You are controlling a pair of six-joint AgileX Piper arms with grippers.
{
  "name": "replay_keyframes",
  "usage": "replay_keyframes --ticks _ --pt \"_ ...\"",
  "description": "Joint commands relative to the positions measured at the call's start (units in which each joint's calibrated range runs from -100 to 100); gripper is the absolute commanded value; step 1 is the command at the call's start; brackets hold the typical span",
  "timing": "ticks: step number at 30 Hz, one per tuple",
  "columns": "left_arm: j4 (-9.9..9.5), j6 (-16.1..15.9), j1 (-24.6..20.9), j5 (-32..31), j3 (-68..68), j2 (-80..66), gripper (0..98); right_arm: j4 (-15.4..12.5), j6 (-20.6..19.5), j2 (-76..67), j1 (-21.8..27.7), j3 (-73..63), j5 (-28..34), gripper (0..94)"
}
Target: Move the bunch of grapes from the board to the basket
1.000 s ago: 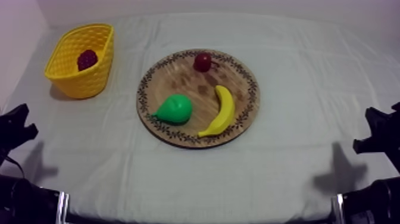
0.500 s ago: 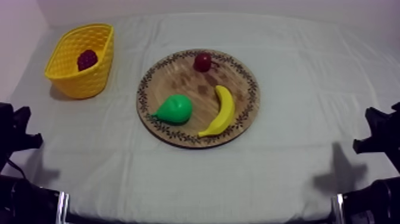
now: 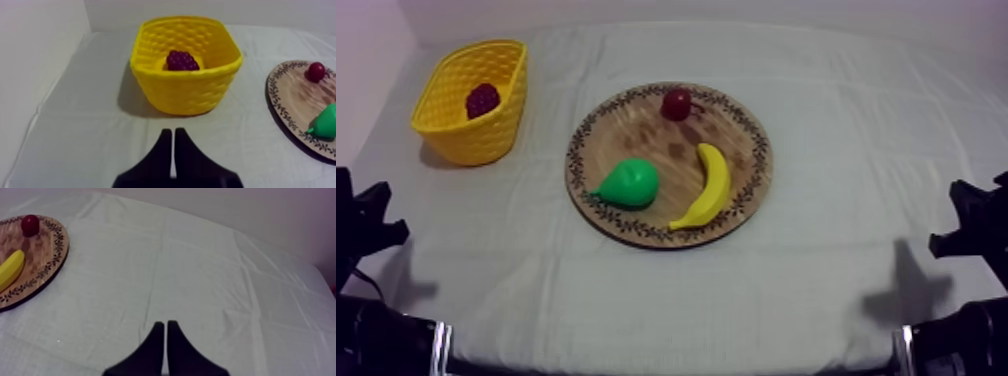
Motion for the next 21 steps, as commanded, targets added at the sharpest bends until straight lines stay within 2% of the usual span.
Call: replay_keyframes --ticks 1,8,12,16,21 --pt "0.16 0.46 0.02 -0.83 0.27 0.01 0.1 0.01 0.01 -0.02 0.00 -0.01 0.00 0.5" --pt "0.34 2.21 0.02 -2.21 0.95 0.01 0.1 0.01 0.00 -0.02 0.00 -0.01 0.00 0.5" --pt "0.45 5.20 0.02 -7.44 2.62 0.01 0.1 0.01 0.00 -0.02 0.00 -0.01 0.00 0.5" --pt "0.47 7.91 0.02 -9.11 3.15 0.01 0.1 0.01 0.00 -0.02 0.00 -0.01 0.00 0.5" --pt "0.48 8.65 0.21 -9.54 3.29 0.01 0.1 0.01 0.00 -0.02 0.00 -0.01 0.00 0.5"
